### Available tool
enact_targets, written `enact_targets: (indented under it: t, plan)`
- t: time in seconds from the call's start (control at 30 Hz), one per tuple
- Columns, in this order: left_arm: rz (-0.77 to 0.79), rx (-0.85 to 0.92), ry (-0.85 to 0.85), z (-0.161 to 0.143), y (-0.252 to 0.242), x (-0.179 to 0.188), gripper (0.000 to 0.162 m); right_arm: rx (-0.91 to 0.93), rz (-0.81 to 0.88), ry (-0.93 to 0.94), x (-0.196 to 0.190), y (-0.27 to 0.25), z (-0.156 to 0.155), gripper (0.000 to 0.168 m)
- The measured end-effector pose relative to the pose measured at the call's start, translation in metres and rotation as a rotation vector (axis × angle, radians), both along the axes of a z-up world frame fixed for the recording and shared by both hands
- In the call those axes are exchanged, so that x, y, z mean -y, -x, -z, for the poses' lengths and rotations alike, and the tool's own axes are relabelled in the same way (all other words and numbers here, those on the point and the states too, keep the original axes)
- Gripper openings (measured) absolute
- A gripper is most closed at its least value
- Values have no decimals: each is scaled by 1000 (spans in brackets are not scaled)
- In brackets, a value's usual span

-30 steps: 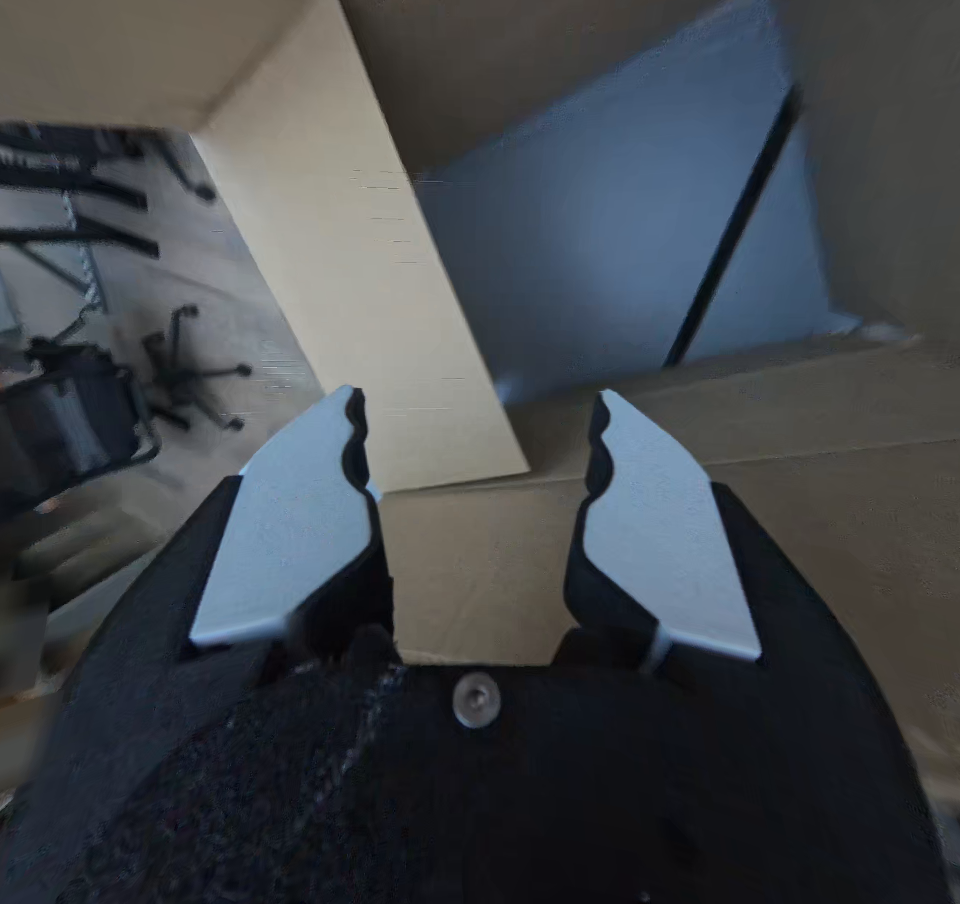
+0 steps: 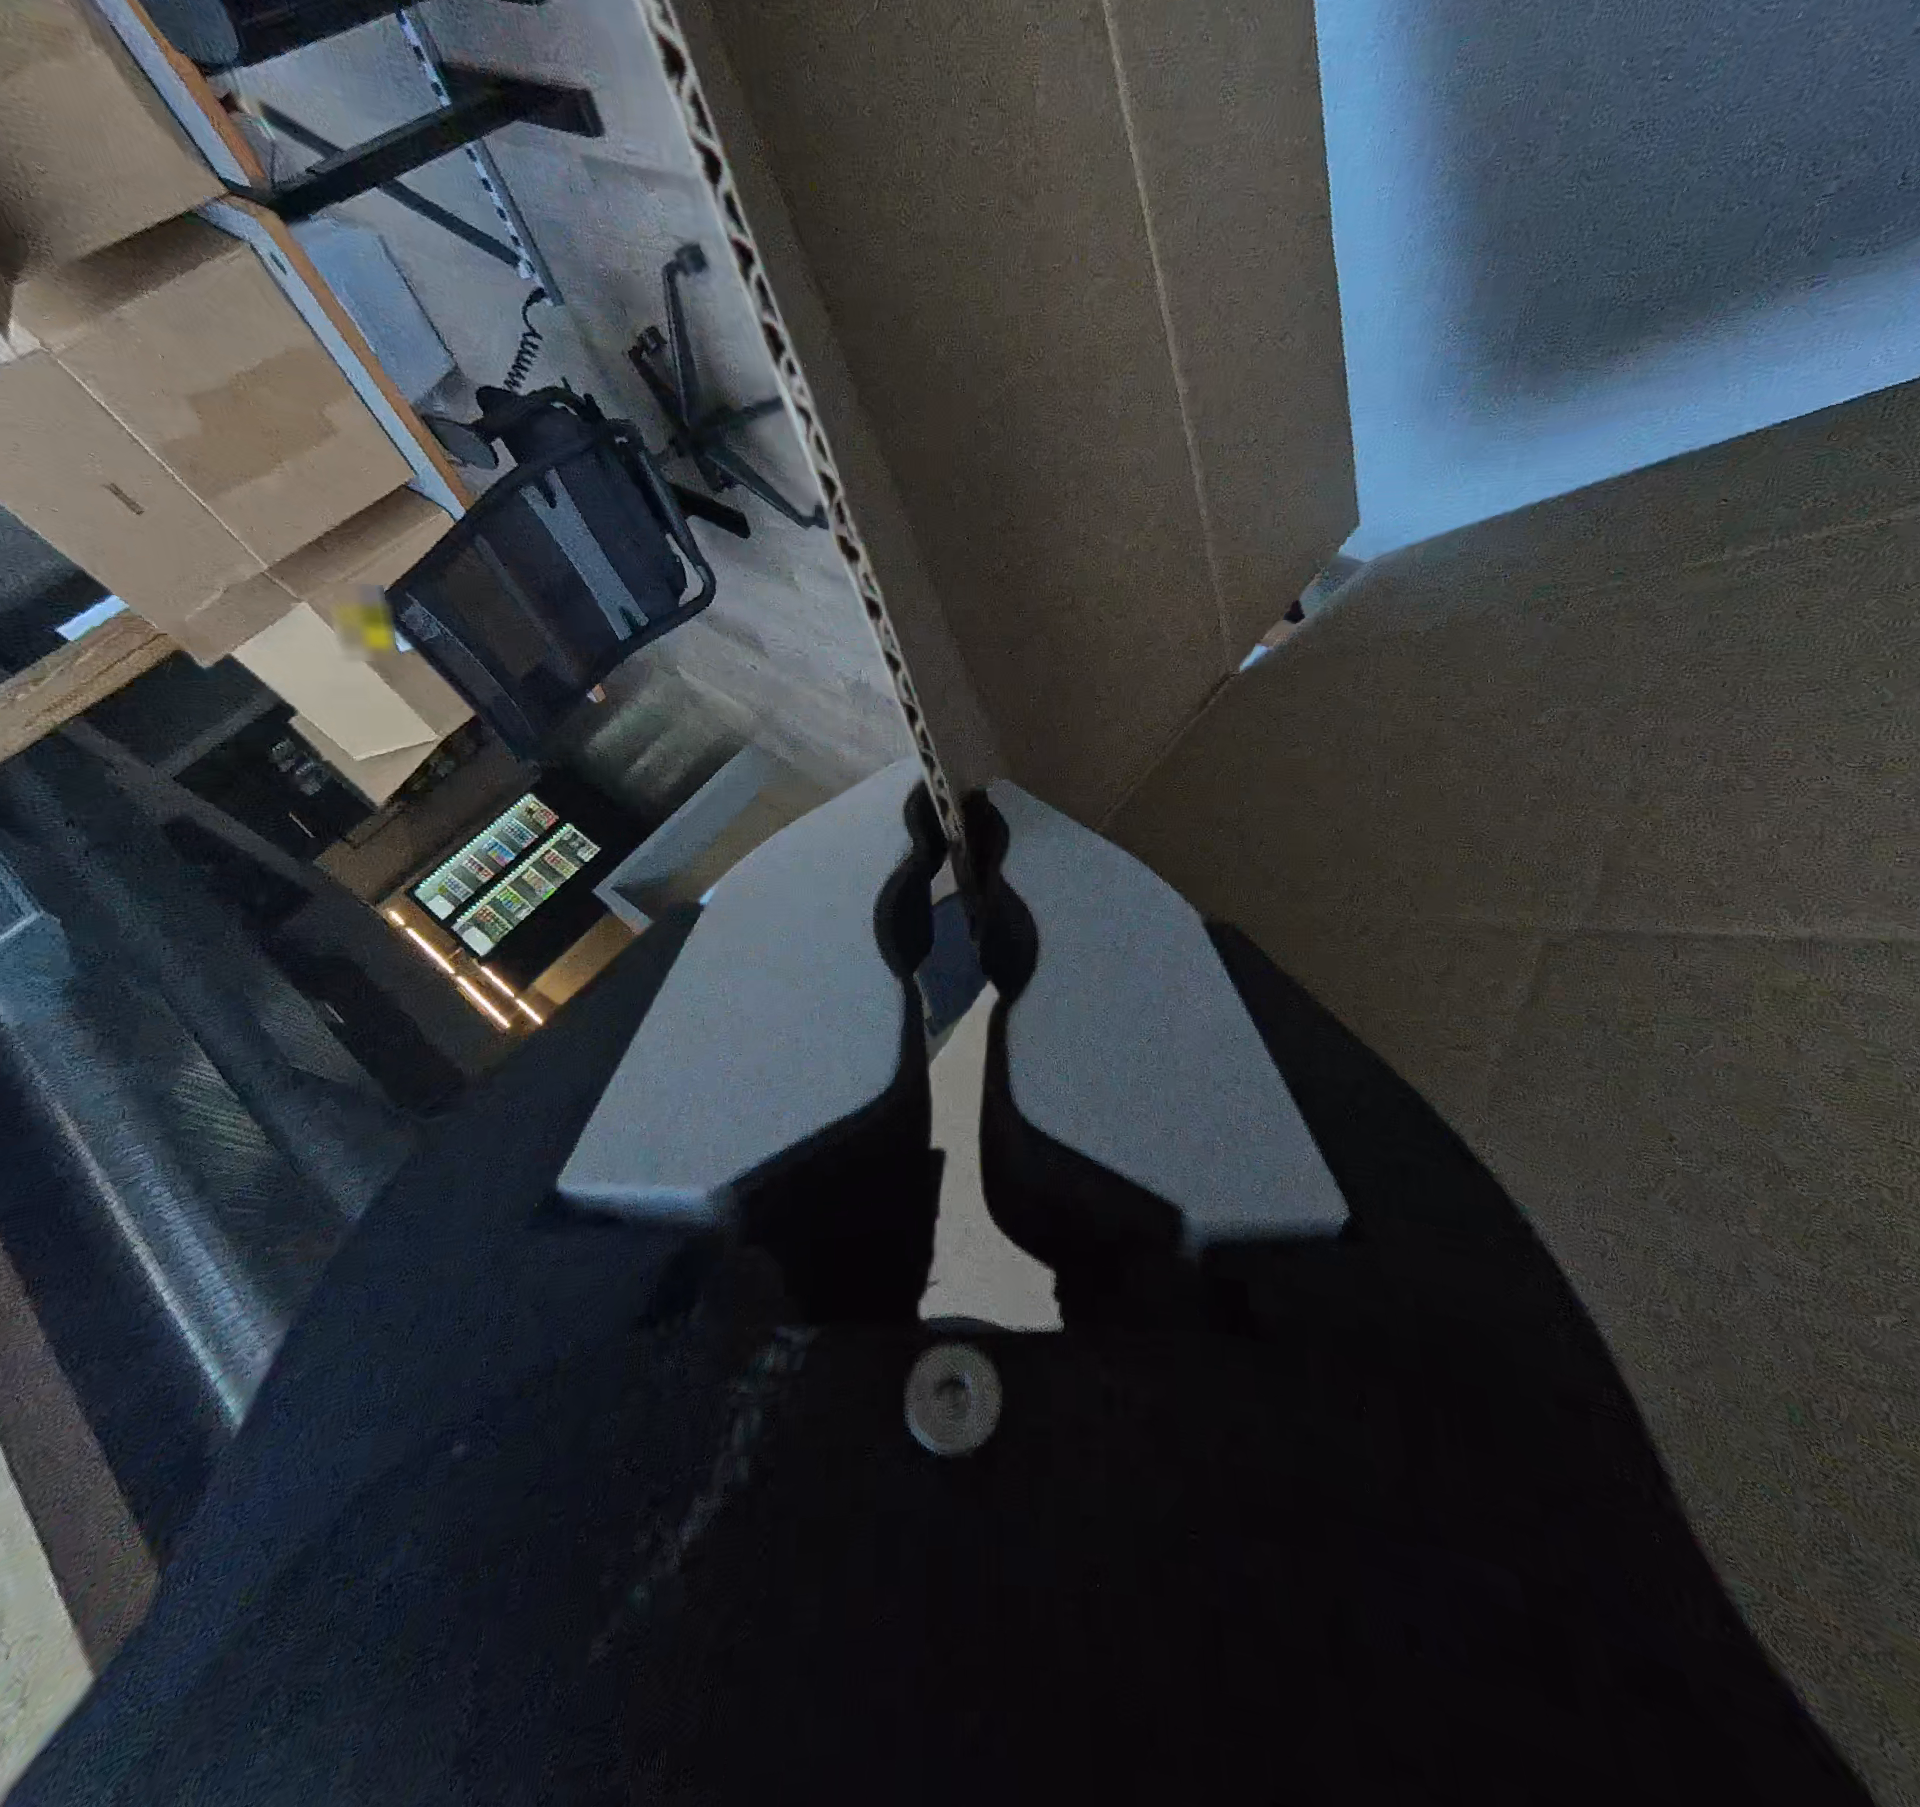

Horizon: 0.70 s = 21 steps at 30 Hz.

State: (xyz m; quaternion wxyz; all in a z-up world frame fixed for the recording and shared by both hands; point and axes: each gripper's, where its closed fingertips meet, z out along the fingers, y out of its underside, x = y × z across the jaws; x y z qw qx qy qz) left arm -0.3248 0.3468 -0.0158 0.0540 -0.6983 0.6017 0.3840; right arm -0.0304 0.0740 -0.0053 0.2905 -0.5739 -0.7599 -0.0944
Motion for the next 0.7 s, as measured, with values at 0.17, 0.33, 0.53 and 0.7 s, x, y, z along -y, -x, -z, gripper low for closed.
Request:
enact_targets:
  t: [0.17, 0.33, 0.53, 0.7]
  plan:
    - [20, 39, -4, -88, 53, 52, 2, -46, 175, -70, -41, -11, -24, 3]
    - [20, 151, -108, -170, 103, 142, 2, -127, 300, -246, -111, 6, -43, 4]
    - [187, 105, -229, -130, 104, 288, 2, -345, 349, -498, -157, -4, -29, 5]
    - [243, -7, -201, -31, 75, 346, 3, -529, 296, -572, -145, -24, 49, 14]
